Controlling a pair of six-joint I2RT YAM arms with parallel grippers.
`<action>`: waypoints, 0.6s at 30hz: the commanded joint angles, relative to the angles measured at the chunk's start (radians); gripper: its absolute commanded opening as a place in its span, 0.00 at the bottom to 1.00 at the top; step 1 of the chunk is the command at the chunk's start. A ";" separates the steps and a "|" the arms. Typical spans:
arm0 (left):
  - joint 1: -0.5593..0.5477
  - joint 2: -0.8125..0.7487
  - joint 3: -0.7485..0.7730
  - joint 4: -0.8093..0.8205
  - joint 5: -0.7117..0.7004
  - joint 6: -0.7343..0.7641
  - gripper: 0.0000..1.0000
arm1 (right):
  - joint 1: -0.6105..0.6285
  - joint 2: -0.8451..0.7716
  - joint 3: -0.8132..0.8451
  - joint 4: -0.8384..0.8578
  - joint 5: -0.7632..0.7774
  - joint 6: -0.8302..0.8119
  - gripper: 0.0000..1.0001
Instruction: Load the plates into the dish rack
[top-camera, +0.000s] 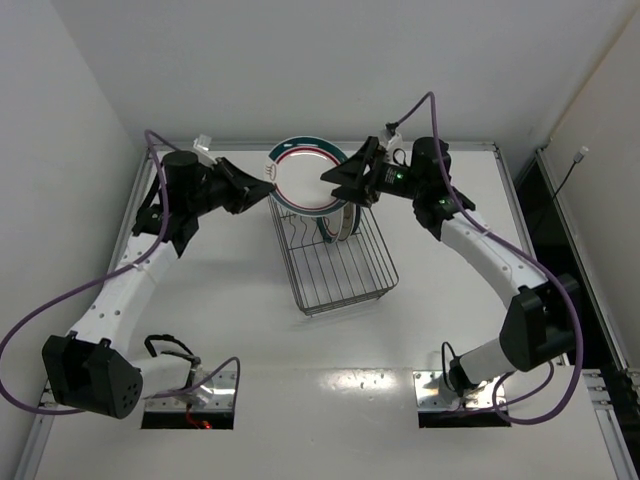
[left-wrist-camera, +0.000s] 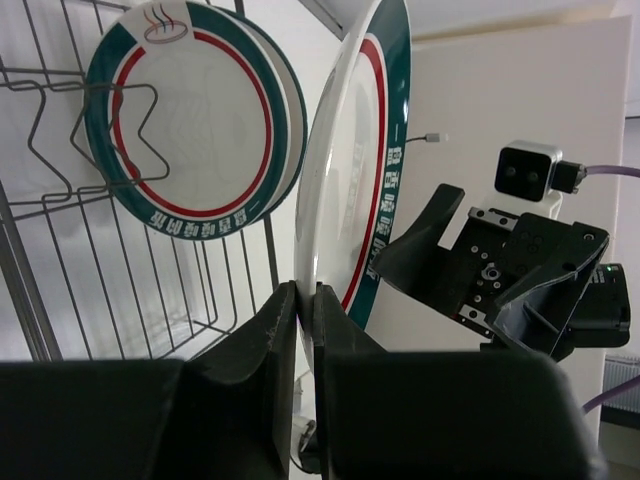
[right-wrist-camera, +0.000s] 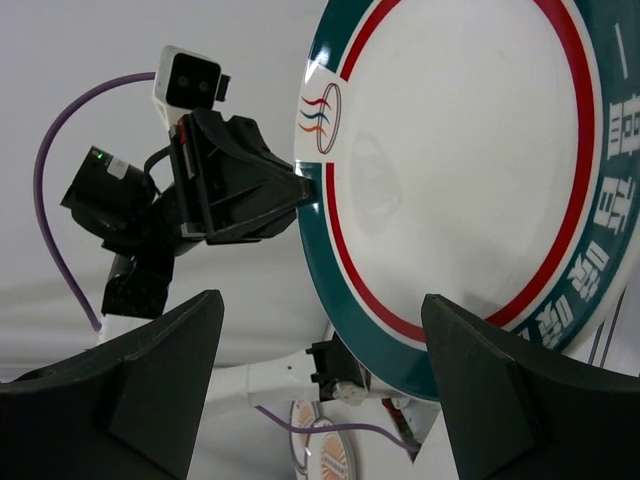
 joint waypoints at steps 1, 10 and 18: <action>0.009 -0.034 0.096 0.047 -0.001 -0.003 0.00 | -0.012 -0.030 0.003 0.030 0.001 -0.015 0.77; 0.041 -0.025 0.135 0.010 0.008 0.029 0.00 | -0.150 -0.117 0.023 -0.117 -0.008 -0.097 0.77; 0.041 -0.016 0.178 0.010 0.027 0.020 0.00 | -0.170 -0.116 -0.058 -0.074 -0.019 -0.063 0.77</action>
